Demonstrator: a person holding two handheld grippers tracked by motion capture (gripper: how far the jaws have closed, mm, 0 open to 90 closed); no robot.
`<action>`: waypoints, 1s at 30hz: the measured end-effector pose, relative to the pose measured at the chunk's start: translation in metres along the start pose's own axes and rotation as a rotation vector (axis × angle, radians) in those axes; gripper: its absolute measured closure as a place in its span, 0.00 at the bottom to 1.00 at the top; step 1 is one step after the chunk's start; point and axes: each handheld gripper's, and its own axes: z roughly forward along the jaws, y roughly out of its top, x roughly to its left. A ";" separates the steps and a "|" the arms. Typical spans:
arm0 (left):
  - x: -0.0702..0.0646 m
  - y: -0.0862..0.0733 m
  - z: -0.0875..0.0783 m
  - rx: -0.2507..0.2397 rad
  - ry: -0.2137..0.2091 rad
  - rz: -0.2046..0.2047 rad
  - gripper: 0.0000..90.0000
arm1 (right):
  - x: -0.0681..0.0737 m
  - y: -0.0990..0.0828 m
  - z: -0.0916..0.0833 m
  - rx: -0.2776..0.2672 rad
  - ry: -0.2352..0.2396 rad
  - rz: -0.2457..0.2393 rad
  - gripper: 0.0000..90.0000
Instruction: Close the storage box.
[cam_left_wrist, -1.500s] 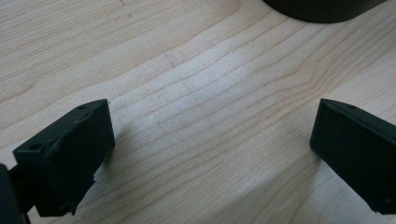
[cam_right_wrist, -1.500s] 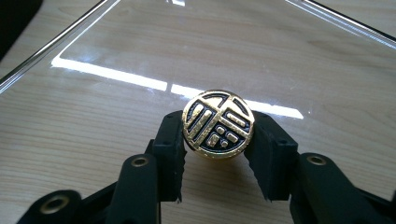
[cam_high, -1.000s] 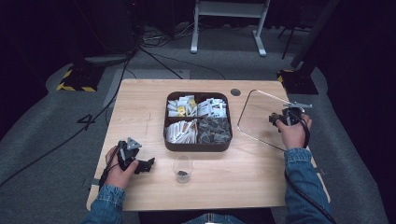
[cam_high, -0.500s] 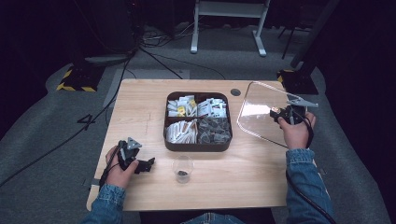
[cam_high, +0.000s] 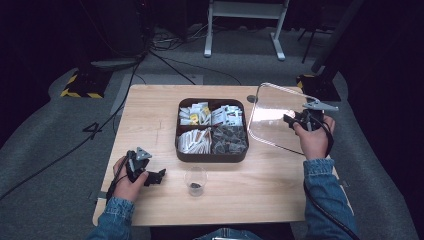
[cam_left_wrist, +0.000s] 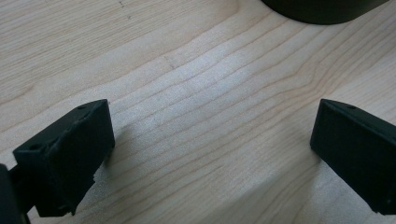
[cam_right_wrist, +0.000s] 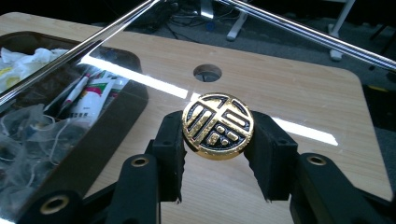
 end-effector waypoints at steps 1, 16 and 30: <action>0.000 0.000 0.000 0.000 0.000 0.000 0.00 | 0.002 0.002 0.000 0.005 0.003 0.001 0.65; 0.001 0.001 0.001 0.003 -0.003 0.008 0.00 | 0.036 0.031 0.001 0.003 0.058 -0.042 0.65; 0.001 0.000 0.000 -0.001 -0.010 0.006 0.01 | 0.073 0.048 0.010 0.003 0.142 -0.090 0.65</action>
